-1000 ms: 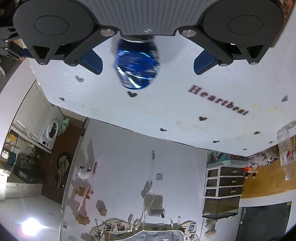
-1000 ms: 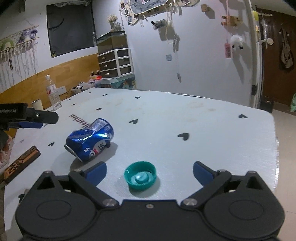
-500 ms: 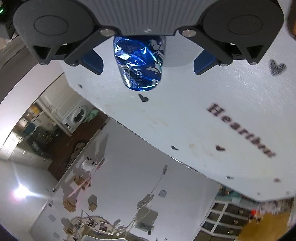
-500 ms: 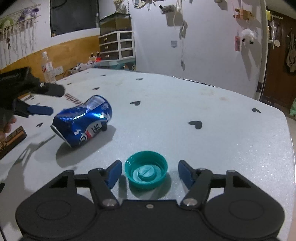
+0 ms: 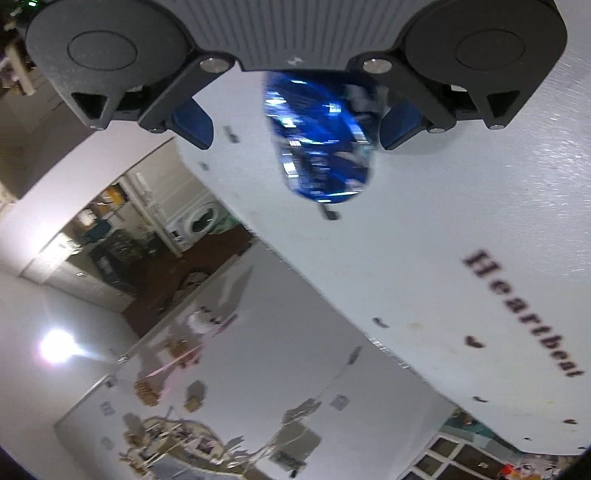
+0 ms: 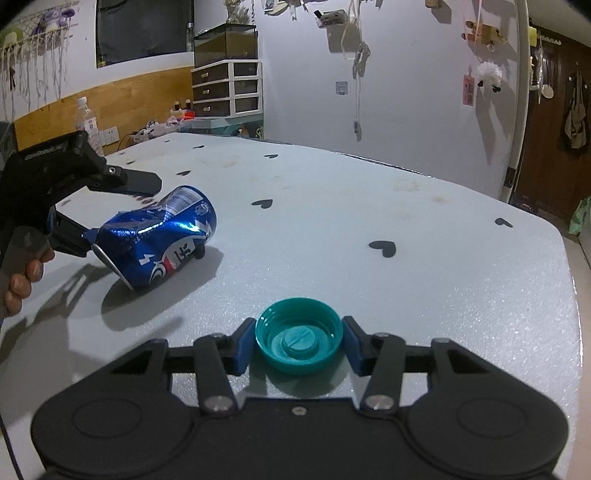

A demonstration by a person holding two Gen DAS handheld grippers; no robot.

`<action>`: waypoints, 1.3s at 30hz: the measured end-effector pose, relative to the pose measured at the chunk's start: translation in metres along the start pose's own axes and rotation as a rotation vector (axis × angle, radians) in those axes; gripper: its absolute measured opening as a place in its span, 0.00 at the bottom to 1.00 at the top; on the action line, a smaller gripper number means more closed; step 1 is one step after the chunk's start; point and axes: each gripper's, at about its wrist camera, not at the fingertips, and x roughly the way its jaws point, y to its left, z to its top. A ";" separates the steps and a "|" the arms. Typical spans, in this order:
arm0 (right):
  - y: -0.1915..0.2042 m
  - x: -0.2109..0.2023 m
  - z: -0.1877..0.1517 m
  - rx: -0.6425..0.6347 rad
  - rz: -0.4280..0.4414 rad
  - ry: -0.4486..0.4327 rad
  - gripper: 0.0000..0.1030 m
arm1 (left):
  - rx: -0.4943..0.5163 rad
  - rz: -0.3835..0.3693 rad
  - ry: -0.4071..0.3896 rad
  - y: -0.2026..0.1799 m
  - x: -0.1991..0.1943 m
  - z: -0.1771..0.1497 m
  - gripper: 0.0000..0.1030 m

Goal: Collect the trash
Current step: 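Grasp the blue Pepsi can with the left tool while the right tool grasps the teal cap, then lift the blue can and teal cap off the table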

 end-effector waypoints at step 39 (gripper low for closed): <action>-0.062 -0.061 -0.017 0.315 0.108 -0.122 0.49 | 0.071 0.065 0.138 -0.105 0.006 -0.075 0.28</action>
